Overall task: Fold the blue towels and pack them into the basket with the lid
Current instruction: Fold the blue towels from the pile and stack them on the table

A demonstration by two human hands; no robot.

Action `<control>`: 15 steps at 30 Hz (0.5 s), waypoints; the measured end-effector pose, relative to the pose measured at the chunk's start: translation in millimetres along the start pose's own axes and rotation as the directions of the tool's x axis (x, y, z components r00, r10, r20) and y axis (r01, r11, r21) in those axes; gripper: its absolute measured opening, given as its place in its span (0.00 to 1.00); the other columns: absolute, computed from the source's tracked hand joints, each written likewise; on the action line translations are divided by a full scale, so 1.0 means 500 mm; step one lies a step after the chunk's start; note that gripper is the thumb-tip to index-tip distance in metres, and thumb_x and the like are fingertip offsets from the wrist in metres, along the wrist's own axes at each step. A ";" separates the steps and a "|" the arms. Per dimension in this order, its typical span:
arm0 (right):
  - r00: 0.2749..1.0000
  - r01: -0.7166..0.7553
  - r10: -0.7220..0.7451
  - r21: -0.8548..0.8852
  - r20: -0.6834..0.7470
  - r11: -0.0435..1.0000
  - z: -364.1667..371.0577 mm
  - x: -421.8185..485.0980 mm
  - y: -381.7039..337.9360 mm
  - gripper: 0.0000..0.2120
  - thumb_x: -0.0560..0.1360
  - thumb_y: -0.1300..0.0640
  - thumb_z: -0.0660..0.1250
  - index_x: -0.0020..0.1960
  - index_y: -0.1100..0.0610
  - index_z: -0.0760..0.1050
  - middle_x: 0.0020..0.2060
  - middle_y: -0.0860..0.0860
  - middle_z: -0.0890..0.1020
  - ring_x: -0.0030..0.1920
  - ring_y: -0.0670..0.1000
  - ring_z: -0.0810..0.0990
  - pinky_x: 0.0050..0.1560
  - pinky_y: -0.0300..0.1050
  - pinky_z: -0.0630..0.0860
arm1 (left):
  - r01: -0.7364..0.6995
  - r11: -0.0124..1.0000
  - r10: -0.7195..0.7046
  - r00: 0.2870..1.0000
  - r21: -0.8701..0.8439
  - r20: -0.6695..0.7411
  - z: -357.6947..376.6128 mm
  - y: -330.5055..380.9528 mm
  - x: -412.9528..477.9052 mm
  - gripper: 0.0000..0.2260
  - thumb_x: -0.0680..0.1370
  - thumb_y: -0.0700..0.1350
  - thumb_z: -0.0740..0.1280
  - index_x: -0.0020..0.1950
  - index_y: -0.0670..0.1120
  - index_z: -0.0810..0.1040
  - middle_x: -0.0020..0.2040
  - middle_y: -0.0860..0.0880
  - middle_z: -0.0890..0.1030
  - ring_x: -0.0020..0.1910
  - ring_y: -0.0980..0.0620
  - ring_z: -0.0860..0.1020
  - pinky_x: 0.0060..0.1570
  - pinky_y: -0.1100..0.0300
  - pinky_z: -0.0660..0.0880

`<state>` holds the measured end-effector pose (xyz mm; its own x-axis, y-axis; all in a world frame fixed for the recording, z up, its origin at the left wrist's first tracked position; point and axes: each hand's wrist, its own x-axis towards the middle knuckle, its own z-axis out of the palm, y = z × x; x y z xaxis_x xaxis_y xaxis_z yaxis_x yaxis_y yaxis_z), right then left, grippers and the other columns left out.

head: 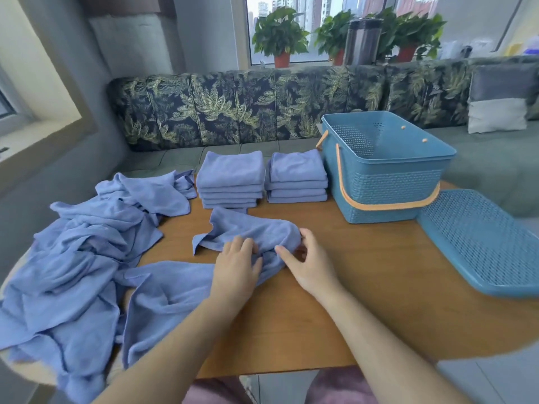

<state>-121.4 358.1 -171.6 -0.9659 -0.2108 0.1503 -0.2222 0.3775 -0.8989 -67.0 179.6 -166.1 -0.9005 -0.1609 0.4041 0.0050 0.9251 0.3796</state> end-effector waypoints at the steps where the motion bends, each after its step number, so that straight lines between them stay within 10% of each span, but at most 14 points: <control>1: 1.000 0.005 -0.005 -0.023 -0.001 1.000 0.000 0.000 0.001 0.18 0.73 0.39 0.72 0.58 0.45 0.72 0.50 0.42 0.83 0.50 0.42 0.82 0.49 0.42 0.78 | -0.015 1.000 0.015 0.999 0.009 -0.049 0.005 0.001 -0.011 0.09 0.73 0.43 0.73 0.44 0.44 0.73 0.44 0.47 0.74 0.43 0.45 0.73 0.40 0.51 0.73; 5: 1.000 0.010 -0.012 -0.067 -0.028 0.998 -0.013 -0.005 -0.008 0.05 0.78 0.49 0.68 0.49 0.47 0.73 0.40 0.45 0.80 0.40 0.45 0.78 0.41 0.45 0.75 | -0.090 0.995 0.093 0.989 0.035 -0.111 0.007 0.014 -0.027 0.07 0.79 0.47 0.65 0.43 0.46 0.75 0.42 0.51 0.74 0.41 0.48 0.72 0.40 0.51 0.73; 15: 0.990 -0.018 0.001 0.120 0.144 0.993 -0.036 -0.029 -0.038 0.15 0.76 0.52 0.61 0.35 0.60 0.70 0.33 0.55 0.74 0.37 0.52 0.72 0.42 0.52 0.69 | -0.131 0.991 0.129 0.990 -0.038 -0.053 0.006 0.005 -0.024 0.14 0.79 0.56 0.61 0.49 0.49 0.82 0.44 0.56 0.75 0.44 0.51 0.74 0.44 0.55 0.72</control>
<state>-105.5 370.1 -149.6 -0.9369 -0.3380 0.0891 -0.1872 0.2701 -0.9444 -57.2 184.8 -172.5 -0.8677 -0.0581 0.4937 0.1396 0.9247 0.3542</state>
